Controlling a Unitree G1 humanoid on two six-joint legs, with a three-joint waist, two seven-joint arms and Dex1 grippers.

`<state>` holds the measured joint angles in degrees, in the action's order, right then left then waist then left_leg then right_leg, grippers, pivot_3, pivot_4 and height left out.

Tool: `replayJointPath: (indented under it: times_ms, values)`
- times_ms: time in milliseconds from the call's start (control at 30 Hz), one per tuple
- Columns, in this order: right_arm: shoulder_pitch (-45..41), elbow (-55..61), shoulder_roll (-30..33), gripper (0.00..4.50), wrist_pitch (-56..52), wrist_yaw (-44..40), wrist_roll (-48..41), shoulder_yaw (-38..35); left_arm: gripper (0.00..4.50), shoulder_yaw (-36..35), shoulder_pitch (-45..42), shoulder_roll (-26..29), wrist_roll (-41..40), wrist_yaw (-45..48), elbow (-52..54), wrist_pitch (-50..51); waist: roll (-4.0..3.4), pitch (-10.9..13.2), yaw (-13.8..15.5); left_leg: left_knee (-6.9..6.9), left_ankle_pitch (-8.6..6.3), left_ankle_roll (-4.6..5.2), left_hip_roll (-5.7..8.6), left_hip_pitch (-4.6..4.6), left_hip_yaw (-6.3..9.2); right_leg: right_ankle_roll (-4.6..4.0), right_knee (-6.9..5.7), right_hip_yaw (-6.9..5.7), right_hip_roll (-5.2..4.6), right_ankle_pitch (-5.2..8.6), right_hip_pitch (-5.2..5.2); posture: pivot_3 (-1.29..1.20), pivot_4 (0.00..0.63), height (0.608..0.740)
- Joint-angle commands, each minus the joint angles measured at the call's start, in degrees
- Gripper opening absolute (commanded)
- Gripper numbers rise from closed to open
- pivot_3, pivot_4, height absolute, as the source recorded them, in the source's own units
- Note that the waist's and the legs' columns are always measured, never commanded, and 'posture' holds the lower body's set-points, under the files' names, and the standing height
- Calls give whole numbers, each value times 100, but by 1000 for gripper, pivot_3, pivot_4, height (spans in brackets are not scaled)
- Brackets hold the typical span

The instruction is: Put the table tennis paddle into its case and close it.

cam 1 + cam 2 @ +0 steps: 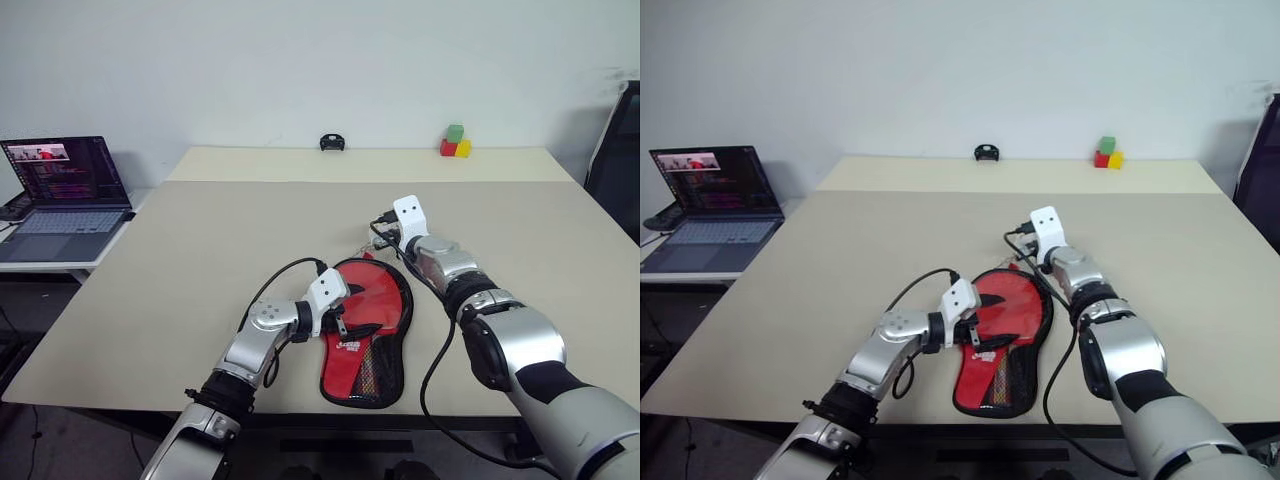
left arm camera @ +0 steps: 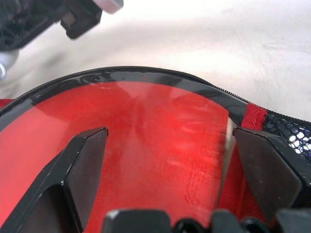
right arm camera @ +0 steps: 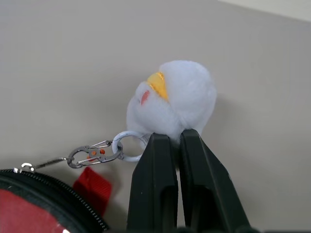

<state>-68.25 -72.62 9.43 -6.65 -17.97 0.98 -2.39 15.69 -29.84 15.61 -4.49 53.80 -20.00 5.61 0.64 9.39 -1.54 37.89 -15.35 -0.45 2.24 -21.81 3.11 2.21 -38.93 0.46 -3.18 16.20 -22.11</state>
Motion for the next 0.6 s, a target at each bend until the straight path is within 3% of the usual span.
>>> replayJointPath:
  times_ms: [33,233,600]
  values:
    - [134,604,233,16,84,-63,-22,-40,4500,269,283,-81,184,25,-478,145,0,0,2,0,0,0,1,0,-1,0,0,0,0,0,1,0,150,740]
    - [834,1643,595,16,-320,-173,-7,4,4500,251,239,-132,200,28,-583,117,-1,-3,20,1,0,1,1,0,1,1,3,-5,0,0,6,0,150,740]
    - [3037,5552,1120,16,-2571,-298,-394,-258,4500,235,56,-242,254,25,-901,-39,-12,-13,127,2,0,2,0,-1,7,3,8,-12,-3,1,12,0,150,740]
